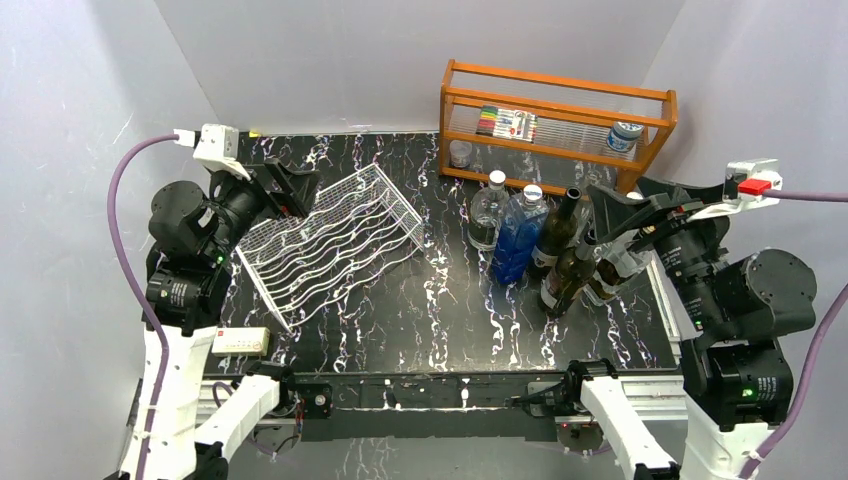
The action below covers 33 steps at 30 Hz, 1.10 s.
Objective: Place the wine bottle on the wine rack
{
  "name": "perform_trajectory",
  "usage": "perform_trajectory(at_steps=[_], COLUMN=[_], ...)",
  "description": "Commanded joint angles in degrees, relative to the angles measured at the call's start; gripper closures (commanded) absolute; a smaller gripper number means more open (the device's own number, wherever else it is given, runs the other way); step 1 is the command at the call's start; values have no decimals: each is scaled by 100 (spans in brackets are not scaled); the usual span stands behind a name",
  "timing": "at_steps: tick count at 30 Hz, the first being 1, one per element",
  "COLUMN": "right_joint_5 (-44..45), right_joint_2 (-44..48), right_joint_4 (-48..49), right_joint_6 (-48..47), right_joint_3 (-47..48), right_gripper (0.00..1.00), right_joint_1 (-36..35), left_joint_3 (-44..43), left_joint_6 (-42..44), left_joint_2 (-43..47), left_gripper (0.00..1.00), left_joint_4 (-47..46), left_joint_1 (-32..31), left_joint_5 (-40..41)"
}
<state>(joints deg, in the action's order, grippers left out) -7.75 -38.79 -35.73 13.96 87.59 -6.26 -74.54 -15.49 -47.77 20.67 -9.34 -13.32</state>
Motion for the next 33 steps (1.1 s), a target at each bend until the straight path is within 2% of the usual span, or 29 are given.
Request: perform_trajectory(at_steps=[1,18,24,28,33], right_joint_5=[-566,-2276,-2537,-2809,-2829], right_joint_2=[86,76,68,31,-17], right_joint_4=[521,1554,1617,1559,1302], right_joint_6=[110,624,796,682,462], right_joint_3=[-166,-844,-866,-816,-829], right_gripper=[7,9,9,9,7], right_joint_1=[80,122,125,123,120], left_joint_3=[118,1267,636,717,512], left_joint_6=[-70,-237,389,80,46], left_joint_2=[88,123,7,-199,-428], left_gripper=[2,2,2,2,2], left_joint_4=[-376,-1067,125,336,1211], left_joint_1=[79,-21,-189,-186,-191], left_joint_5=[-564,-2570,-2258,-2825,-3342])
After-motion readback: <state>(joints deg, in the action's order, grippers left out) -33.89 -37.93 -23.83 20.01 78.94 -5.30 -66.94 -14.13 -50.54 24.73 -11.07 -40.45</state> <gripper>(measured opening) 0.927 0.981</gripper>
